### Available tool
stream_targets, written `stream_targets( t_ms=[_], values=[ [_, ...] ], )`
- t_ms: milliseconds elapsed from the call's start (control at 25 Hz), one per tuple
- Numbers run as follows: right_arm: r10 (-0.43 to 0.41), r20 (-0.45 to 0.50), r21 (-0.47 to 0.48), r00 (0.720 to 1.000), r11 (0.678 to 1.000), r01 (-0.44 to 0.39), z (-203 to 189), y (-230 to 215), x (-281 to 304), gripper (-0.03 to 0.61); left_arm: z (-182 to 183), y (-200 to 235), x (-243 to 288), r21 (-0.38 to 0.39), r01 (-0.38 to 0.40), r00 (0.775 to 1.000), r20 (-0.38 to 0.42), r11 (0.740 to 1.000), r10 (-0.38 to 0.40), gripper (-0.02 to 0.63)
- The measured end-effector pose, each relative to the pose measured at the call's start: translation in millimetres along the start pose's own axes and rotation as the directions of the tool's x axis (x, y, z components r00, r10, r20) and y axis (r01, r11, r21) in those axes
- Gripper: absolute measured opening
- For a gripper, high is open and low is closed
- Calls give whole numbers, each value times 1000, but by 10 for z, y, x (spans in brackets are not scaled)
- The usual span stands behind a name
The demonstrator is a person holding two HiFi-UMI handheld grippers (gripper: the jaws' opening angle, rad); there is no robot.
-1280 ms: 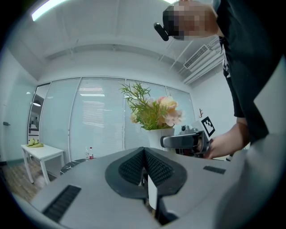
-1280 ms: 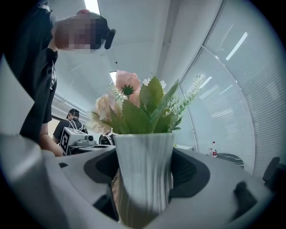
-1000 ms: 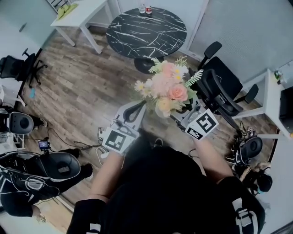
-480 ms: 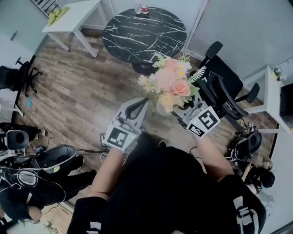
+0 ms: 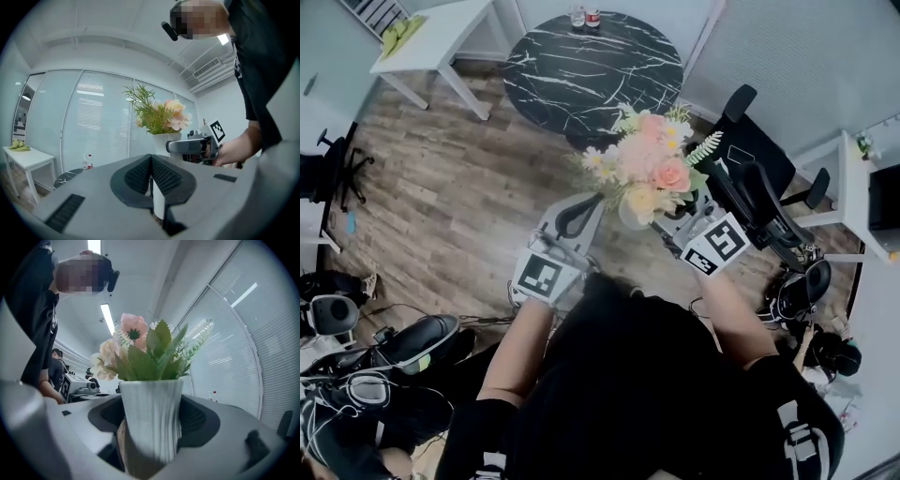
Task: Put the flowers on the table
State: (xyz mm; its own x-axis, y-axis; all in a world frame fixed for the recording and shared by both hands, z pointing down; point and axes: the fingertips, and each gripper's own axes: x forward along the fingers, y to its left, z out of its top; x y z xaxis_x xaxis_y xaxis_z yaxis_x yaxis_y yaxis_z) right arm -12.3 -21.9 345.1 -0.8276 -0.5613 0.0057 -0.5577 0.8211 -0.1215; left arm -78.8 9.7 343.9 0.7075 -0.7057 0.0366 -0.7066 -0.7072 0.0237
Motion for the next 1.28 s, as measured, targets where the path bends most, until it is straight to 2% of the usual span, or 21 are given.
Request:
stream_targets(
  t_ms=[320,800,1280],
  values=[
    [-31,11,-13,999,999,32,-11,-14,438,350,-1,461,-43,-17,33,999,8,999,-33,12],
    [-57,10,-20,998,998,58,-63,-5,933,350,21,1009,-71,3,55,998,21,999,-55,12],
    [-54,37,-28,998,998,55,-52,-456,1159,350,-73,1294,224,19,41,999,-17,999,-41,12]
  ],
)
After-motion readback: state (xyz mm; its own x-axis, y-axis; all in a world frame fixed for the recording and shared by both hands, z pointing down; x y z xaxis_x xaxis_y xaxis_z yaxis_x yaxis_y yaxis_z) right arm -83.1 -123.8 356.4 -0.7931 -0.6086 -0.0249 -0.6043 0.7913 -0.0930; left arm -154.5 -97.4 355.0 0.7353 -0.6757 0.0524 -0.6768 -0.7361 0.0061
